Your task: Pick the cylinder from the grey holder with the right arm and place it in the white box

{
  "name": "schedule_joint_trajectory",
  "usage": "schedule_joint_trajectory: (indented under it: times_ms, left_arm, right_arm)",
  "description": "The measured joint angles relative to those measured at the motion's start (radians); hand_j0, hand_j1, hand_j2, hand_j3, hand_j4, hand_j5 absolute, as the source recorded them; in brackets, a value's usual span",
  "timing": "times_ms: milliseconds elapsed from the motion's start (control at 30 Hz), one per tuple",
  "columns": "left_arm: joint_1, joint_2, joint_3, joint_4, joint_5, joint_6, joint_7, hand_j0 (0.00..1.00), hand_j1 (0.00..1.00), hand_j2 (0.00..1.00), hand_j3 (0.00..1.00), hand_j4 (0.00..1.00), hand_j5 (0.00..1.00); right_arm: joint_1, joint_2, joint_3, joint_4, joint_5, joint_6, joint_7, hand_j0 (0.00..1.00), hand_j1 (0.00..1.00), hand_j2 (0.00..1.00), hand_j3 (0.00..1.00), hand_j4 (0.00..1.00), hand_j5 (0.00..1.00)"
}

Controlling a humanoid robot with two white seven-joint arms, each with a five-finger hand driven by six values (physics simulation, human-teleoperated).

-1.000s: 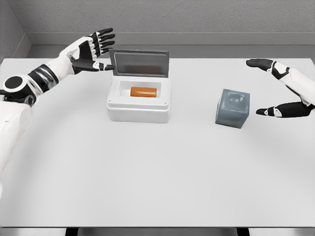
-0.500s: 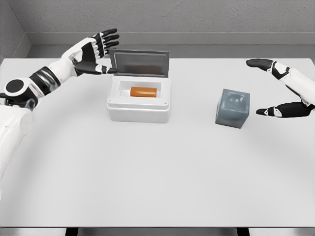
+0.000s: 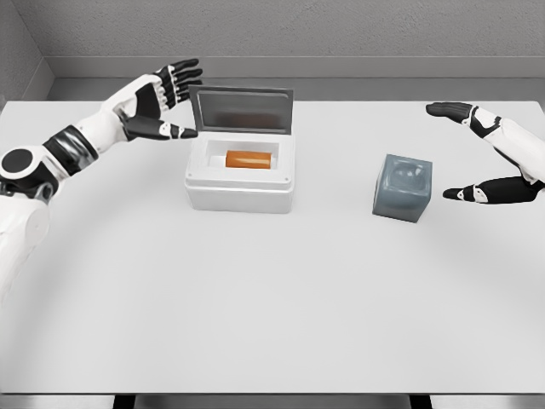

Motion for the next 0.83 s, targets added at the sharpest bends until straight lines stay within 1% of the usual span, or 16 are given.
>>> schedule_joint_trajectory:
  times_ms: [67, 200, 367, 467, 500, 567, 667, 700, 833]
  left_arm:
    - [0.018, 0.003, 0.007, -0.015, -0.001, 0.0, 0.0, 1.0, 1.0, 1.0, 1.0, 1.0, 1.0]
    - [0.031, 0.021, 0.02, -0.046, 0.0, 0.0, 0.0, 1.0, 1.0, 1.0, 1.0, 1.0, 1.0]
    - [0.032, 0.036, 0.035, -0.058, 0.001, 0.0, 0.0, 1.0, 1.0, 1.0, 1.0, 1.0, 1.0]
    - [0.054, 0.066, 0.047, -0.068, 0.002, -0.001, 0.0, 1.0, 1.0, 1.0, 1.0, 1.0, 1.0]
    - [0.072, 0.088, 0.049, -0.078, 0.003, -0.001, 0.0, 1.0, 1.0, 1.0, 1.0, 1.0, 1.0]
    - [0.14, 0.141, 0.057, -0.119, 0.004, -0.001, 0.0, 1.0, 1.0, 1.0, 1.0, 1.0, 1.0]
    - [0.218, 0.228, 0.098, -0.188, 0.008, -0.026, 0.0, 1.0, 1.0, 1.0, 1.0, 1.0, 1.0]
    - [0.233, 0.254, 0.114, -0.207, 0.009, -0.033, 0.0, 1.0, 1.0, 1.0, 1.0, 1.0, 1.0]
    - [0.252, 0.32, 0.168, -0.245, 0.013, -0.05, 0.0, 1.0, 1.0, 1.0, 1.0, 1.0, 1.0]
  right_arm:
    - [0.0, 0.0, 0.0, 0.0, 0.0, 0.0, 0.0, 1.0, 1.0, 1.0, 1.0, 1.0, 1.0]
    - [0.0, 0.0, 0.0, 0.001, 0.0, 0.0, 0.0, 1.0, 1.0, 1.0, 1.0, 1.0, 1.0]
    - [0.0, 0.0, 0.0, 0.003, 0.0, 0.0, 0.0, 1.0, 1.0, 1.0, 1.0, 1.0, 1.0]
    - [0.0, 0.0, 0.0, 0.005, 0.0, 0.0, 0.0, 1.0, 1.0, 1.0, 1.0, 1.0, 1.0]
    - [0.0, 0.0, 0.0, 0.005, 0.0, 0.0, 0.0, 1.0, 1.0, 1.0, 1.0, 1.0, 1.0]
    - [0.0, 0.0, 0.0, 0.005, 0.0, 0.0, 0.0, 1.0, 1.0, 1.0, 1.0, 1.0, 1.0]
    - [0.0, 0.0, 0.0, 0.005, 0.0, 0.0, 0.0, 1.0, 1.0, 1.0, 1.0, 1.0, 1.0]
    - [0.0, 0.0, 0.0, 0.005, 0.0, 0.0, 0.0, 1.0, 1.0, 1.0, 1.0, 1.0, 1.0]
    - [0.0, 0.0, 0.0, 0.005, 0.0, 0.0, 0.0, 1.0, 1.0, 1.0, 1.0, 1.0, 1.0]
